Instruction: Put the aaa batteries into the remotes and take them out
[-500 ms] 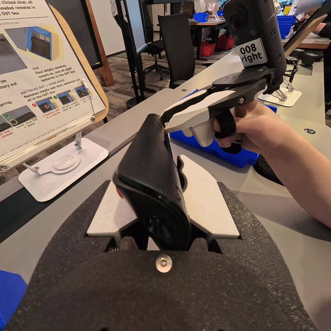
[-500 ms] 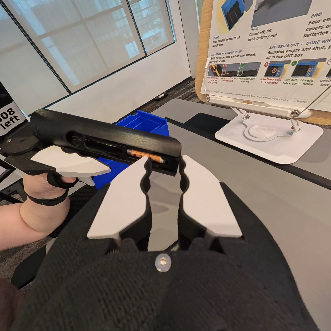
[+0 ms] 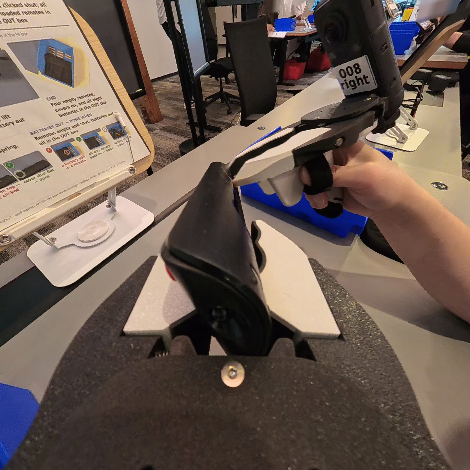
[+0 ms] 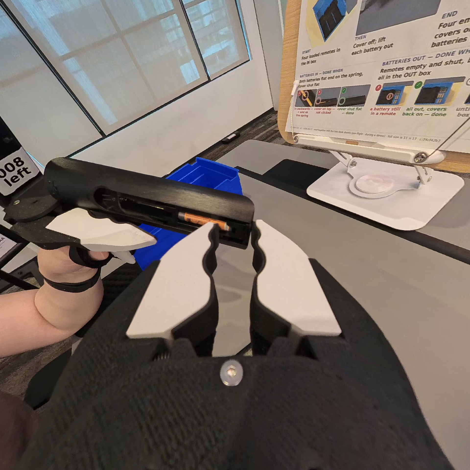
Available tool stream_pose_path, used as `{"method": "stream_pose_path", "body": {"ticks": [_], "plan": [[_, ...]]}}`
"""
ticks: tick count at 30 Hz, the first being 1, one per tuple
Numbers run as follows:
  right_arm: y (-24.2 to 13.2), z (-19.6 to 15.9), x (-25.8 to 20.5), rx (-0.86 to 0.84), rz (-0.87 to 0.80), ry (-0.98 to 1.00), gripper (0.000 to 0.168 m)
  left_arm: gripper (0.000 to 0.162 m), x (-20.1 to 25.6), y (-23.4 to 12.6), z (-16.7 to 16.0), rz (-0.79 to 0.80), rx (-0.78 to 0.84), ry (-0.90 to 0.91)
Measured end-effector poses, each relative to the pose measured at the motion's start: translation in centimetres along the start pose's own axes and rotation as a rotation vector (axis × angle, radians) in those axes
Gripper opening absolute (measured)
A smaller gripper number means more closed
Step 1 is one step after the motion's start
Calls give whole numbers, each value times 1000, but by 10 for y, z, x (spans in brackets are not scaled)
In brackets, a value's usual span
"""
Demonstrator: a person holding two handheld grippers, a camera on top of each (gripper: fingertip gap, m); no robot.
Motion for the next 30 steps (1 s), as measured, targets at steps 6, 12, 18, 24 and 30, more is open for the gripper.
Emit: {"method": "stream_pose_path", "body": {"ticks": [6,12,18,24,30], "plan": [[-2,3,0,26,-20,-26,18,27,0,-1,2,9,11,13],[-2,5,-1,54,-10,-10,18,27,-1,-3,3,-10,26,-16],[-5,9,-5,88,60,53,26,28,-2,-4,5,-35,55,-55],[-8,11,-5,101,52,34,19,28,-2,-5,6,-84,78,-121],[-4,10,-5,101,30,31,25,28,-1,-3,5,-72,74,-111]]}}
Point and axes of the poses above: each gripper's, where its closed fingertips meet, y out along the fingers, z out of its top, x = y × z across the jaws, the point moved 3 cm from there along -y, back along the fingers, and after that the axes turned 2 degrees about y, right-handed, at the moved point
